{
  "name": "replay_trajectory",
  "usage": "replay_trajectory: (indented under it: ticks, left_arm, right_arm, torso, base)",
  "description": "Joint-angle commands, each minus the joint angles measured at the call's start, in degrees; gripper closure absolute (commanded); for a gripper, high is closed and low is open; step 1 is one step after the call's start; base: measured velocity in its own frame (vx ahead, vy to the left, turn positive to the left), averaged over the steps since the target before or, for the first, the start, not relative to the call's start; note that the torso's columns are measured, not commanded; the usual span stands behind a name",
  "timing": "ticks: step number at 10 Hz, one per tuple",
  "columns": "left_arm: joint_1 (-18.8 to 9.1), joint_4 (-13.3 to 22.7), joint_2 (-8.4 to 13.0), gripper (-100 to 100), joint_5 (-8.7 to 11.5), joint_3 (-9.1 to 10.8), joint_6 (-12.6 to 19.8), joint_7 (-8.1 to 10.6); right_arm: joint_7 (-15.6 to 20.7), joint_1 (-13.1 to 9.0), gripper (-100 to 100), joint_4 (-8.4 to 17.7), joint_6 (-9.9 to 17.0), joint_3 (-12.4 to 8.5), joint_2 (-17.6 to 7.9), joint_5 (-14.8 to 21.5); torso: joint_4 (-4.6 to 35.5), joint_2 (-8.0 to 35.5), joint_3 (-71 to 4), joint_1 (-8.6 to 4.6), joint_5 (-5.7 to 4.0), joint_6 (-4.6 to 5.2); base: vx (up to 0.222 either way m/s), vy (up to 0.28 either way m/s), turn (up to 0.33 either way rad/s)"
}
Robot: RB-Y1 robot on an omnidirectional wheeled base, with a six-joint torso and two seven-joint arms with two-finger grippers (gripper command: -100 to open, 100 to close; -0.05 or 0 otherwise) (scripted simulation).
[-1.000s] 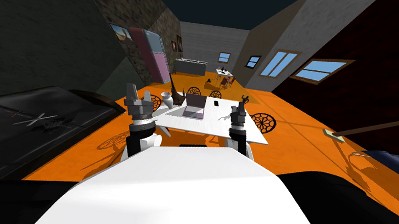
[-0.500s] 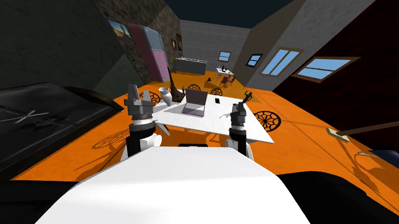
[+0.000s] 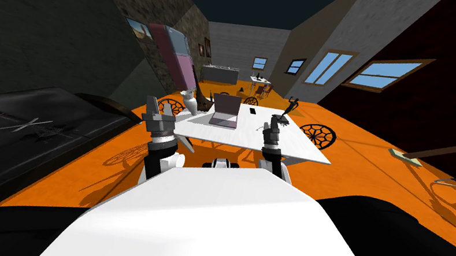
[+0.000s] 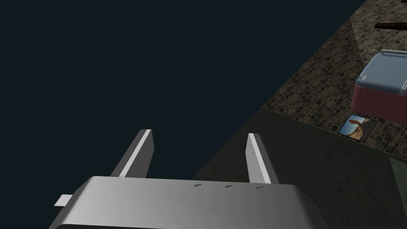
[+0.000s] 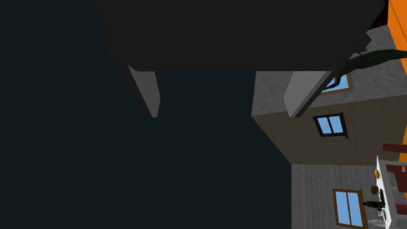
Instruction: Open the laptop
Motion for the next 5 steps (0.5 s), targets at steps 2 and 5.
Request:
replay_trajectory:
  ticks: [2, 5]
  left_arm:
    - [0.0, 0.0, 0.0, 0, 0.0, 0.0, 0.0, 0.0]
    - [0.01, 0.0, 0.0, 0, 0.0, 0.0, 0.0, 0.0]
  right_arm:
    - [0.03, 0.82, -100, 3.99, -0.6, -1.31, -5.92, 2.69]
    - [0.21, 1.3, -100, 7.37, -1.0, -2.22, -10.57, 4.81]
  torso:
    - [0.21, 0.18, -0.31, -0.15, -0.04, 0.01]
    - [0.24, 0.21, -0.31, -0.3, -0.08, 0.04]
  base:
    - [-0.005, 0.111, 0.159]
    - [-0.002, 0.105, 0.121]
